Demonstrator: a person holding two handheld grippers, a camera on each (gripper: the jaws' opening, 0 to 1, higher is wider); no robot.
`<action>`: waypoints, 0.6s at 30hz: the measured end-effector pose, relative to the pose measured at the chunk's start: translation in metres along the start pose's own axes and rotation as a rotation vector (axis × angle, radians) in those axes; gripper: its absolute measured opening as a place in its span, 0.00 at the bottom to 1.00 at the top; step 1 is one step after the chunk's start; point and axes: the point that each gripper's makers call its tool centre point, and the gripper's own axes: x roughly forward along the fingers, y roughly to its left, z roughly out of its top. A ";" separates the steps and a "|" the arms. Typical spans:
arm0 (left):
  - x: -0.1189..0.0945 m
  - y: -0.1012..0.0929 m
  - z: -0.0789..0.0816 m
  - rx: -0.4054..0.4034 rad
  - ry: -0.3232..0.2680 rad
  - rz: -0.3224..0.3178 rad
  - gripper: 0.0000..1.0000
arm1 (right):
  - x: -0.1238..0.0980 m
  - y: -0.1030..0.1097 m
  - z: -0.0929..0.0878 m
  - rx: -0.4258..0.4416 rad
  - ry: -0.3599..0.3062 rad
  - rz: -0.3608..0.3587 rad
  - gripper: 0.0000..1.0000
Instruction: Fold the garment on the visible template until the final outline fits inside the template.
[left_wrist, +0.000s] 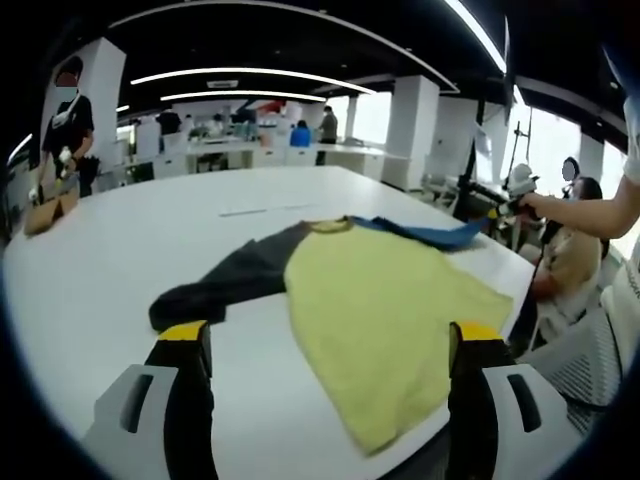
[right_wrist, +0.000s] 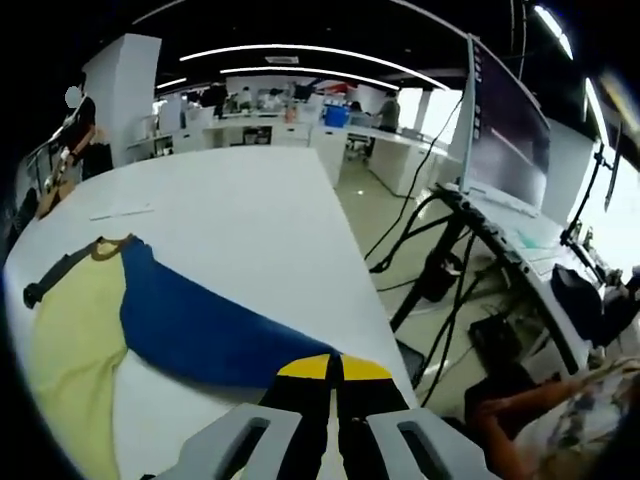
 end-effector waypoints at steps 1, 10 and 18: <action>0.000 0.000 0.000 0.000 0.001 0.000 0.96 | 0.000 -0.001 0.000 0.001 -0.001 -0.001 0.00; 0.000 -0.001 0.000 0.003 0.005 -0.002 0.96 | 0.011 -0.018 -0.005 0.012 -0.028 -0.030 0.00; 0.001 0.000 0.002 0.004 0.002 0.001 0.96 | 0.015 -0.007 -0.045 0.067 0.076 -0.009 0.00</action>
